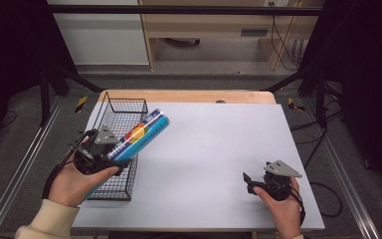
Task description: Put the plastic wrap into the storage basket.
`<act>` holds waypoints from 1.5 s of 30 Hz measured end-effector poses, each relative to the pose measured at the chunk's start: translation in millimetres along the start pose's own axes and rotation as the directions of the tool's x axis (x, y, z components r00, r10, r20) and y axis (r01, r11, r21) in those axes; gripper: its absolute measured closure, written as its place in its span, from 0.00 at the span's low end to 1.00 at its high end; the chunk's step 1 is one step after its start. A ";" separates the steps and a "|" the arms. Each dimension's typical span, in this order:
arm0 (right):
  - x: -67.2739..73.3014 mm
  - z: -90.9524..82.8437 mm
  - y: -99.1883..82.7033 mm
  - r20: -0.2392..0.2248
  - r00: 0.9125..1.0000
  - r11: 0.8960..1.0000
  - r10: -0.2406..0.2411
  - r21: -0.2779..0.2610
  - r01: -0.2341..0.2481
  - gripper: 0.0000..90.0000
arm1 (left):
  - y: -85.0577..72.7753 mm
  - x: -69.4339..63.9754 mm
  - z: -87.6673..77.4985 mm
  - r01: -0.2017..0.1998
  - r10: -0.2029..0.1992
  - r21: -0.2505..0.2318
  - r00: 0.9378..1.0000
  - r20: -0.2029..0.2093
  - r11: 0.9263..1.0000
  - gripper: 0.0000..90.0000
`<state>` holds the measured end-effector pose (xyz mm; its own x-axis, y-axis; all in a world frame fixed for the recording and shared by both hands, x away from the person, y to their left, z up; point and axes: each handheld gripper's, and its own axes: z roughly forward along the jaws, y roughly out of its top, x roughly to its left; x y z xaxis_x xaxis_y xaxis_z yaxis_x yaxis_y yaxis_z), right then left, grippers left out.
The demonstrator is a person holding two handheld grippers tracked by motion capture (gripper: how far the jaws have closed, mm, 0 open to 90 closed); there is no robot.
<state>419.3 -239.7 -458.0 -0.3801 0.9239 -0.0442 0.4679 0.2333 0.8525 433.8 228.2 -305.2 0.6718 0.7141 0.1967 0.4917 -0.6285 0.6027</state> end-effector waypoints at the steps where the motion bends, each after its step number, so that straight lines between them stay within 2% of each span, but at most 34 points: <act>1: 0.0 0.0 0.0 0.000 1.000 1.000 0.000 0.000 0.000 0.11 | 0.0 0.0 0.0 0.000 0.000 0.000 1.000 0.000 1.000 0.36; 3: 0.2 0.1 0.6 0.011 1.000 1.000 0.010 -0.004 -0.010 0.10 | -1.6 -0.5 -1.5 0.013 -0.013 0.011 1.000 -0.011 1.000 0.36; 4: 0.6 1.9 1.8 0.035 0.999 1.000 0.004 -0.004 -0.004 0.09 | -2.8 0.4 -1.6 0.022 -0.022 0.015 1.000 -0.014 1.000 0.36; 10: 7.6 6.9 10.5 0.028 0.998 0.999 -0.048 -0.016 0.048 0.10 | -4.2 1.1 -2.6 0.024 -0.024 0.021 1.000 -0.019 0.999 0.36; 11: 7.5 6.0 10.9 0.027 0.998 0.998 -0.058 -0.015 0.058 0.10 | -3.7 2.9 -1.7 -0.002 0.002 0.002 1.000 -0.018 1.000 0.36; 12: 7.7 3.8 10.9 0.025 0.998 0.998 -0.063 -0.022 0.064 0.10 | -5.6 0.7 -3.5 0.026 -0.025 0.018 1.000 -0.017 1.000 0.36; 14: 7.0 0.3 10.0 0.022 0.997 0.997 -0.076 -0.029 0.077 0.11 | -7.8 0.5 -5.2 0.037 -0.037 0.016 0.999 -0.014 0.999 0.36; 17: 4.7 -4.2 7.1 0.016 0.998 0.997 -0.067 -0.032 0.067 0.11 | -10.1 -0.3 -7.1 0.047 -0.047 0.010 0.999 -0.014 0.999 0.36; 25: 4.4 -7.7 4.4 0.023 0.998 0.998 -0.055 -0.037 0.056 0.11 | -18.7 -0.9 -13.6 0.074 -0.073 0.036 0.997 -0.028 0.997 0.36; 35: 5.2 -5.7 3.5 0.017 0.999 0.999 -0.046 -0.027 0.046 0.11 | -25.6 6.9 -19.2 0.103 -0.101 0.041 0.994 -0.045 0.994 0.36; 41: 5.6 -5.8 3.0 0.010 0.999 0.999 -0.045 -0.025 0.045 0.11 | -31.3 14.8 -20.2 0.132 -0.128 0.055 0.990 -0.061 0.990 0.36; 45: 5.9 -5.3 3.0 0.005 0.999 0.999 -0.043 -0.023 0.043 0.11 | -35.5 20.8 -19.7 0.162 -0.157 0.061 0.985 -0.076 0.985 0.36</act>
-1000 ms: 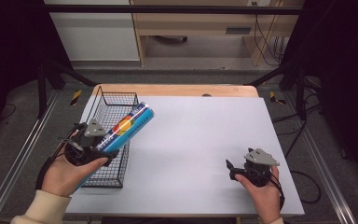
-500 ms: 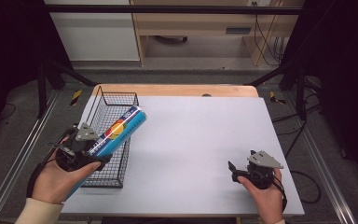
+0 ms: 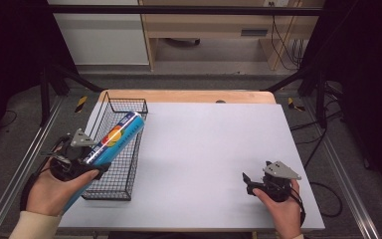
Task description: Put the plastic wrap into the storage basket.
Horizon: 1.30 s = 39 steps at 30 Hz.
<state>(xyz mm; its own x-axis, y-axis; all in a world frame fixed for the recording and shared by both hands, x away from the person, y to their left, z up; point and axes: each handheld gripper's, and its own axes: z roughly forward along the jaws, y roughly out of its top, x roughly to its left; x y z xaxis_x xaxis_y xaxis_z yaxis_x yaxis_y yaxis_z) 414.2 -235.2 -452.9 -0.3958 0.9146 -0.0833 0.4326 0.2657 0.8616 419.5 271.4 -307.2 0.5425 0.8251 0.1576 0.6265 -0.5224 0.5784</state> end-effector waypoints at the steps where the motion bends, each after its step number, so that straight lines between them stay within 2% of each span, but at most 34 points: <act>1: 0.1 0.1 0.0 0.000 1.000 1.000 0.001 0.000 -0.001 0.11 | 0.0 0.0 0.0 0.000 0.000 0.000 1.000 0.000 1.000 0.36; 8: 1.2 0.8 -0.7 -0.007 1.000 1.000 -0.005 0.012 0.005 0.12 | -6.4 12.7 5.7 0.061 -0.061 0.019 0.998 -0.018 0.998 0.36; 14: 3.9 -0.9 0.6 -0.022 1.000 1.000 -0.011 0.000 0.011 0.12 | -4.9 15.5 13.2 0.084 -0.082 0.051 0.996 -0.030 0.995 0.36; 15: 5.0 -1.4 1.0 -0.031 0.999 1.000 -0.012 -0.002 0.012 0.12 | -3.0 16.2 17.2 0.101 -0.098 0.066 0.994 -0.040 0.993 0.36; 23: 5.2 -2.9 1.5 -0.058 0.998 1.000 -0.015 -0.009 0.015 0.12 | 2.9 18.4 31.1 0.138 -0.132 0.121 0.989 -0.060 0.983 0.36; 26: 6.3 -3.5 2.4 -0.064 0.998 1.000 -0.019 -0.016 0.018 0.12 | 5.1 20.1 37.0 0.142 -0.132 0.139 0.988 -0.077 0.980 0.36; 39: 5.0 -5.2 3.2 -0.076 0.997 1.000 -0.012 -0.024 0.011 0.12 | 14.0 16.9 55.5 0.146 -0.130 0.199 0.987 -0.094 0.969 0.36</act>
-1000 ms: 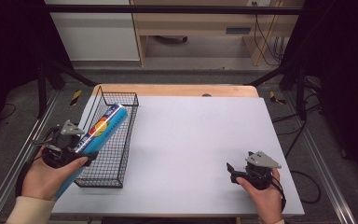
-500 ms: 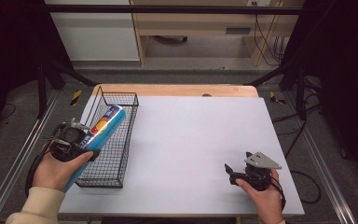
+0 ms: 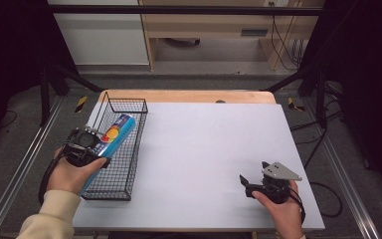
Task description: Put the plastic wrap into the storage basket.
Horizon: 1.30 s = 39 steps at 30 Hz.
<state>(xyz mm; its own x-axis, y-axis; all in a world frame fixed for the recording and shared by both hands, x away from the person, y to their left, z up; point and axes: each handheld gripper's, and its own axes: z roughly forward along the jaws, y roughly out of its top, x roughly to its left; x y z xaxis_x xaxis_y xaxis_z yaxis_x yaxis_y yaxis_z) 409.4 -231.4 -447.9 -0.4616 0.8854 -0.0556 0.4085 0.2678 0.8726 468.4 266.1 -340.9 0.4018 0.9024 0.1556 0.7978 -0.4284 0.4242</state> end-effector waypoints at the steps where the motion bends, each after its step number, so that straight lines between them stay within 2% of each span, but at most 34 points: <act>1: 0.0 0.0 0.0 -0.001 1.000 1.000 0.000 -0.001 0.000 0.12 | 0.0 0.0 0.0 0.000 0.000 0.000 1.000 0.000 1.000 0.36; 5: -0.1 0.2 0.0 -0.004 1.000 1.000 -0.001 0.002 0.001 0.12 | 2.6 -2.4 4.7 -0.007 0.007 0.024 1.000 -0.004 1.000 0.36; 12: 0.0 0.1 0.1 -0.009 1.000 1.000 0.003 0.002 -0.003 0.12 | 5.6 -2.2 12.5 0.003 -0.003 0.050 1.000 -0.003 0.999 0.36; 20: -0.2 0.6 -0.2 -0.013 1.000 1.000 0.001 0.006 -0.001 0.12 | 10.8 0.8 18.5 0.031 -0.031 0.080 1.000 -0.004 0.996 0.36; 24: -0.5 1.0 -0.5 -0.014 1.000 1.000 -0.001 0.008 0.001 0.12 | 13.2 -0.1 25.2 0.050 -0.050 0.102 0.999 0.001 0.994 0.36; 27: -0.3 1.6 -0.8 -0.020 1.000 1.000 0.000 0.014 0.001 0.12 | 14.2 0.8 27.8 0.042 -0.042 0.118 0.999 0.000 0.992 0.36; 30: 0.1 1.7 -0.7 -0.022 1.000 1.000 -0.008 0.012 0.008 0.12 | 14.9 3.3 33.6 0.049 -0.054 0.143 0.998 0.027 0.989 0.36; 39: 0.7 2.8 -1.2 -0.026 1.000 1.000 -0.005 0.025 0.006 0.12 | 15.6 1.8 44.0 0.042 -0.049 0.193 0.998 0.030 0.980 0.36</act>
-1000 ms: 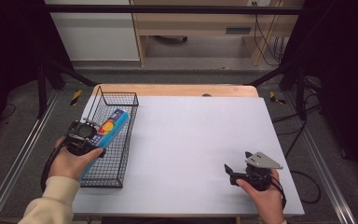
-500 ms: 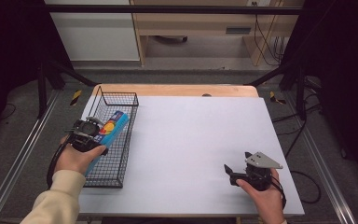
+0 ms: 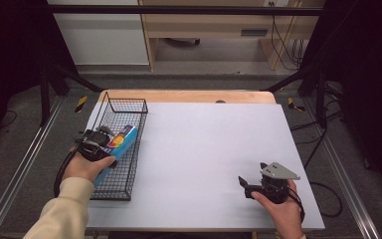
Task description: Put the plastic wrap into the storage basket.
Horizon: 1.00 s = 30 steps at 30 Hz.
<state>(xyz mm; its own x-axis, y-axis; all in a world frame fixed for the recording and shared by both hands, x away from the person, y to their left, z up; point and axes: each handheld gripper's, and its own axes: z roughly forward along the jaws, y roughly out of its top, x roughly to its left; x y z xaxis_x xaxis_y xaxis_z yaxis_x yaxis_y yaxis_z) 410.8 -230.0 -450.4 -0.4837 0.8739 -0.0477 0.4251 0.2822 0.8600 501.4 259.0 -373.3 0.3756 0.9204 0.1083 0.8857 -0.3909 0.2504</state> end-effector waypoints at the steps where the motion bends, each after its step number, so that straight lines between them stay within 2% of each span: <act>1: 0.0 0.0 0.0 0.000 1.000 1.000 0.000 0.000 0.000 0.12 | 0.2 0.0 0.6 -0.001 0.001 0.004 1.000 0.001 1.000 0.36; 10: 0.1 1.4 -0.5 -0.008 1.000 1.000 -0.007 0.007 0.007 0.12 | 3.5 -0.4 2.9 -0.005 0.005 0.031 1.000 -0.001 1.000 0.35; 12: 0.2 1.4 -0.5 -0.009 1.000 1.000 -0.007 0.008 0.007 0.12 | 4.9 -0.6 2.0 -0.007 0.007 0.029 1.000 -0.001 1.000 0.35; 15: 0.2 1.4 -0.6 -0.010 1.000 1.000 -0.003 0.011 0.003 0.12 | 8.1 -0.1 -7.9 -0.006 0.006 -0.012 1.000 -0.008 1.000 0.36; 16: 0.1 1.9 -0.7 -0.011 1.000 1.000 -0.004 0.012 0.004 0.12 | 10.2 1.0 -17.7 -0.009 0.009 -0.048 1.000 -0.008 0.999 0.53; 17: 0.2 2.1 -0.8 -0.013 1.000 1.000 -0.005 0.015 0.005 0.12 | 12.5 2.7 -33.1 -0.005 0.005 -0.110 1.000 0.003 0.994 0.75; 18: 0.2 2.1 -0.8 -0.013 1.000 1.000 -0.005 0.015 0.005 0.12 | 12.5 2.7 -33.1 -0.005 0.005 -0.110 1.000 0.003 0.994 0.71; 20: 0.8 2.2 -1.3 -0.018 1.000 1.000 -0.009 0.021 0.009 0.12 | 13.4 4.2 -40.5 -0.038 0.034 -0.088 0.998 -0.051 0.995 0.69; 24: 0.5 2.4 -1.1 -0.016 1.000 1.000 -0.009 0.020 0.010 0.12 | 7.6 8.7 -34.3 -0.016 0.014 -0.089 0.999 -0.029 0.996 0.65; 26: 0.3 2.7 -1.2 -0.015 1.000 1.000 -0.012 0.021 0.013 0.12 | 4.0 9.9 -31.6 0.006 -0.006 -0.119 1.000 -0.003 0.993 0.65; 27: 0.5 2.9 -1.3 -0.015 1.000 1.000 -0.014 0.023 0.014 0.12 | 2.9 9.2 -30.8 0.005 -0.005 -0.126 1.000 -0.004 0.992 0.61; 30: 0.9 3.4 -1.3 -0.013 1.000 1.000 -0.012 0.025 0.013 0.12 | 1.6 5.3 -31.0 -0.021 0.019 -0.127 1.000 -0.014 0.992 0.61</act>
<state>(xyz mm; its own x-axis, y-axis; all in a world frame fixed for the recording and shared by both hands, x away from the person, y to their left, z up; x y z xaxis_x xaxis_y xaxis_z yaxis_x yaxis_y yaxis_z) 412.4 -228.3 -453.2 -0.4992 0.8649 -0.0516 0.4381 0.3034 0.8462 496.3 263.2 -342.6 0.3885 0.9127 0.1269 0.8358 -0.4070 0.3685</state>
